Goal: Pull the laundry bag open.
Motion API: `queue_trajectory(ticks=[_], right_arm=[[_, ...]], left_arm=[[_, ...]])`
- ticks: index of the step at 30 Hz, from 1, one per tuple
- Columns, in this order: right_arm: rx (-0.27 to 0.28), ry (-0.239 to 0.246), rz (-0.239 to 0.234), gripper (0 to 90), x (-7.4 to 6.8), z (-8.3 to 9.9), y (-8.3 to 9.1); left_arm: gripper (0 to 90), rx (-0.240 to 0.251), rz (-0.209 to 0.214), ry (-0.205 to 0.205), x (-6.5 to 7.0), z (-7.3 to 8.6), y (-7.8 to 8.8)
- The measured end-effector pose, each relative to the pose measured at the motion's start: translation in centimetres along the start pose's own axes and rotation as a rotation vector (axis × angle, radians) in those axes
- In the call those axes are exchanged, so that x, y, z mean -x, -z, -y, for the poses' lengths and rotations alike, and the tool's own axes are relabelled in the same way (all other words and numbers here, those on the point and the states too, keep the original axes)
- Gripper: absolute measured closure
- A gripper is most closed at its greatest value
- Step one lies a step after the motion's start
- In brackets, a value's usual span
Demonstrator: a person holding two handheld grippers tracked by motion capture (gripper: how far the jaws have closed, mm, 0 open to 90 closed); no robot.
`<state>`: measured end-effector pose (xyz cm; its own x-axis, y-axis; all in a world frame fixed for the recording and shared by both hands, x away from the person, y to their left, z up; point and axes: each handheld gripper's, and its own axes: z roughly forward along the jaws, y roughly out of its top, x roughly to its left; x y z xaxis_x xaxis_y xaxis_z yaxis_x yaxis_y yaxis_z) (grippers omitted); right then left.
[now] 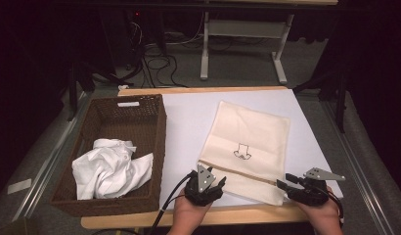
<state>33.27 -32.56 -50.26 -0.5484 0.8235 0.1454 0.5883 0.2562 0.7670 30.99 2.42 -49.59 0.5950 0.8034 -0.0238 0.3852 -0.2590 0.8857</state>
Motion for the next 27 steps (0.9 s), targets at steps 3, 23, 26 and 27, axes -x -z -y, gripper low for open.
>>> queue_trajectory(ticks=[3,23,26,27], right_arm=[[-0.038,0.002,0.004,46.7,-0.4,0.2,-0.4],[-0.064,0.010,0.030,73.1,-0.6,0.4,-1.0],[-0.066,0.048,0.029,81.3,-1.0,0.3,-1.0],[-0.068,0.060,0.033,82.3,-1.1,0.3,-1.0]], left_arm=[[43.9,-0.002,-0.001,0.000,0.3,-0.4,0.0],[45.1,0.015,0.082,0.003,3.8,-2.7,-2.5],[45.9,0.011,0.099,-0.001,4.4,-2.9,-3.0],[46.2,0.008,0.103,-0.005,4.6,-3.0,-3.2]])
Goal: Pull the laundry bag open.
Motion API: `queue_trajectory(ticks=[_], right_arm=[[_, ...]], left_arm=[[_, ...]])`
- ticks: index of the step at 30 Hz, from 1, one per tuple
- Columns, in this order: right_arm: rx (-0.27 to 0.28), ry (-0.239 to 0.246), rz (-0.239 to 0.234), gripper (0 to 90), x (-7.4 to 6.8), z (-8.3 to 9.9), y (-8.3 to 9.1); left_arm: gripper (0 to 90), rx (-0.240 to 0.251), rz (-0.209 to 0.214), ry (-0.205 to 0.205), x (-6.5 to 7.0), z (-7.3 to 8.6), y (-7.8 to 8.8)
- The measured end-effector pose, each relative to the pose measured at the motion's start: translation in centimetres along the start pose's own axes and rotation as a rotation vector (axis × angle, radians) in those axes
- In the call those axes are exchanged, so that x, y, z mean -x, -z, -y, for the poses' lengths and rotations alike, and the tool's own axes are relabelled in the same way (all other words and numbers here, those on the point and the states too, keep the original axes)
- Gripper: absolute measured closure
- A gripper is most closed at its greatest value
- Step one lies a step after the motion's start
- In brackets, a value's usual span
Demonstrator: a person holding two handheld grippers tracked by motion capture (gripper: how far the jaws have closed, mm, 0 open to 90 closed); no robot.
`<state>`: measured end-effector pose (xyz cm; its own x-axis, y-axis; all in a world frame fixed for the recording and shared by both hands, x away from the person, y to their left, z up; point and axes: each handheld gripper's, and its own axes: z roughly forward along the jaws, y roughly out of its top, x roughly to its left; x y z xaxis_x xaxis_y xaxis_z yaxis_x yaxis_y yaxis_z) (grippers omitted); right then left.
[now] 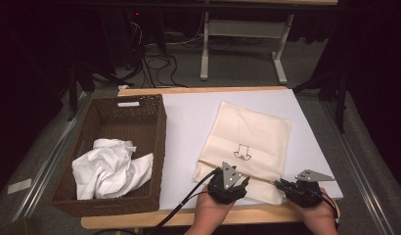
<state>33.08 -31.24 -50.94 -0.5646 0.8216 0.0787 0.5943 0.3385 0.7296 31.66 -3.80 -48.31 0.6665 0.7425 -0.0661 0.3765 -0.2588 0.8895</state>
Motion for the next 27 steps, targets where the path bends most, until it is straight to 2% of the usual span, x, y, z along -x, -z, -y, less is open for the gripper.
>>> queue_trajectory(ticks=[4,11,18,23,27], right_arm=[[0.024,-0.004,-0.009,83.9,0.1,-0.1,0.3],[0.106,0.003,-0.017,84.2,0.1,-0.7,1.4],[0.183,-0.001,-0.031,84.8,-0.1,-1.2,2.2],[0.205,-0.005,-0.037,85.0,-0.2,-1.3,2.5],[0.217,-0.006,-0.038,85.0,-0.3,-1.4,2.6]], left_arm=[[46.9,-0.010,0.013,-0.006,0.5,0.1,-0.7],[48.9,-0.013,0.041,-0.002,1.1,0.4,-1.8],[48.5,0.036,0.078,-0.001,2.0,0.0,-2.4],[48.3,0.060,0.083,-0.009,2.8,-0.2,-3.2],[48.8,0.057,0.088,-0.005,3.2,-0.3,-4.0]])
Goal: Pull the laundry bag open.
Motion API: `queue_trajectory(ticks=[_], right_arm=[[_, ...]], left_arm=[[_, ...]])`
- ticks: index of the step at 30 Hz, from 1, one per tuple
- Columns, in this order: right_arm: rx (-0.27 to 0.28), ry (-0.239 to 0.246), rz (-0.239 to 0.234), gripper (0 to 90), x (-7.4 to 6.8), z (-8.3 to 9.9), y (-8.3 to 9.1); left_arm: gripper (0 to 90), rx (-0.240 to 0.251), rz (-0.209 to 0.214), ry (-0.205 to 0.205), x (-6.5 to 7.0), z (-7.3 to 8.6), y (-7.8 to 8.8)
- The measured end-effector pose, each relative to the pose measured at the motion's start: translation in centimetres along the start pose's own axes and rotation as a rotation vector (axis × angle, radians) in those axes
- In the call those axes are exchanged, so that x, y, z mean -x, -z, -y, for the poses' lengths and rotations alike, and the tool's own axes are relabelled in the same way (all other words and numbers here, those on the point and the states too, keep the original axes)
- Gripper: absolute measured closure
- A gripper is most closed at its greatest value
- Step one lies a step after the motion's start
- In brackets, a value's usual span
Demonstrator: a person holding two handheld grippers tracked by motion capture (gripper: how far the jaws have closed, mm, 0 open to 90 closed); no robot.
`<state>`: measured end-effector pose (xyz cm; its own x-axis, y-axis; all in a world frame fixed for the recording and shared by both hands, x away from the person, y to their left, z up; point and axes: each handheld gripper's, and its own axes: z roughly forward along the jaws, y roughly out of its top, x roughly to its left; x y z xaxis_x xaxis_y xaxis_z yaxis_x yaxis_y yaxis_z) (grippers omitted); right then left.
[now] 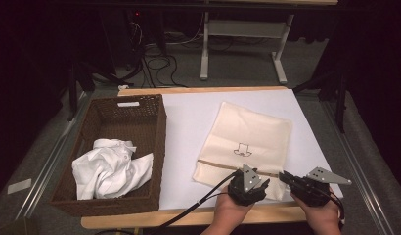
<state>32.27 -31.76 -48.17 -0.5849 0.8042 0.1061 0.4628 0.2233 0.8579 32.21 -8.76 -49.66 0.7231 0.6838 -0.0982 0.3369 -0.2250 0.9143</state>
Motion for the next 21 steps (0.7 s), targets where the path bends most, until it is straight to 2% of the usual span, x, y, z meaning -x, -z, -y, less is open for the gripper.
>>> queue_trajectory(ticks=[8,13,17,18,21], right_arm=[[0.014,-0.002,-0.013,85.0,-0.1,-0.1,0.1],[0.023,-0.006,-0.018,85.1,-0.1,-0.1,0.2],[0.026,-0.005,-0.020,85.2,-0.1,-0.1,0.2],[0.031,-0.004,-0.019,85.2,-0.1,-0.1,0.3],[0.032,-0.006,-0.018,85.2,-0.1,-0.1,0.3]], left_arm=[[51.3,-0.016,0.023,0.001,0.7,0.0,-1.7],[56.8,-0.011,0.035,0.019,1.0,-0.1,-2.4],[61.6,-0.011,0.037,0.016,1.2,-0.1,-2.6],[64.0,-0.005,0.047,0.029,1.3,-0.1,-2.8],[67.6,-0.008,0.049,0.035,1.5,-0.1,-3.1]])
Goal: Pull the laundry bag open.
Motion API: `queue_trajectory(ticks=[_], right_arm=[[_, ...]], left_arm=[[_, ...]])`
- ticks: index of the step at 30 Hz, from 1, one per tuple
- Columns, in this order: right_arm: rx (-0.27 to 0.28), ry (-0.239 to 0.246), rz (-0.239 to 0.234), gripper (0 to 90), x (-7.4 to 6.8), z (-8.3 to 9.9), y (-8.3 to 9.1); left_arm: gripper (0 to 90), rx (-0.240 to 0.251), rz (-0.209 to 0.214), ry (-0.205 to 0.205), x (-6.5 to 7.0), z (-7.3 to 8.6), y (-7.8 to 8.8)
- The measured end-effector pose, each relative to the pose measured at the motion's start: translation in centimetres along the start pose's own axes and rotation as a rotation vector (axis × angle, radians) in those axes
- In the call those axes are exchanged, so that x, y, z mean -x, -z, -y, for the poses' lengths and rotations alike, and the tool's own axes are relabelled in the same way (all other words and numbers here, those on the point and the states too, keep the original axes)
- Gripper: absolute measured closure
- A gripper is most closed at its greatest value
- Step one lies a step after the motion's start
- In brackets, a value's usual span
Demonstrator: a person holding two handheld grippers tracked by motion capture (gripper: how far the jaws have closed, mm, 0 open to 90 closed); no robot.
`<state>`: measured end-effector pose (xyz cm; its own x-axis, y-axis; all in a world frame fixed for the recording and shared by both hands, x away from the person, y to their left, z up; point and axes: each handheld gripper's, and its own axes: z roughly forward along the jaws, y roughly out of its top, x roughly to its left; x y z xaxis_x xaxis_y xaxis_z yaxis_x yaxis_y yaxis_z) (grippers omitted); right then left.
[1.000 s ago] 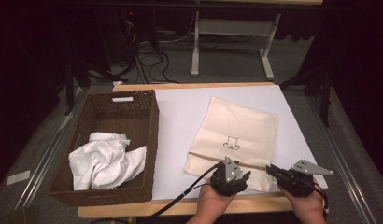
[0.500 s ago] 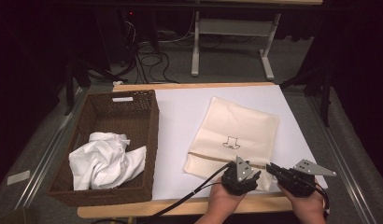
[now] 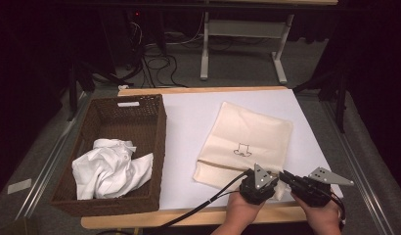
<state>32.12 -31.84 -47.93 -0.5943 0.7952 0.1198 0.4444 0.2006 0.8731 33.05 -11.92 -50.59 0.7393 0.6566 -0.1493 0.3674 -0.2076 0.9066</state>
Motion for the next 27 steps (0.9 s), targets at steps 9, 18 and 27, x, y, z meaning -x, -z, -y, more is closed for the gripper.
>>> queue_trajectory(ticks=[9,18,27], right_arm=[[0.012,-0.002,0.010,85.2,0.25,-0.02,0.13],[0.009,-0.003,0.024,85.2,0.40,0.03,0.13],[0.004,-0.007,0.023,85.1,0.49,0.14,0.10]], left_arm=[[79.4,0.013,-0.007,0.002,-0.01,-0.14,0.13],[86.6,0.061,0.016,-0.028,0.48,-0.31,0.61],[85.8,0.021,0.013,-0.034,0.59,-0.28,-0.13]])
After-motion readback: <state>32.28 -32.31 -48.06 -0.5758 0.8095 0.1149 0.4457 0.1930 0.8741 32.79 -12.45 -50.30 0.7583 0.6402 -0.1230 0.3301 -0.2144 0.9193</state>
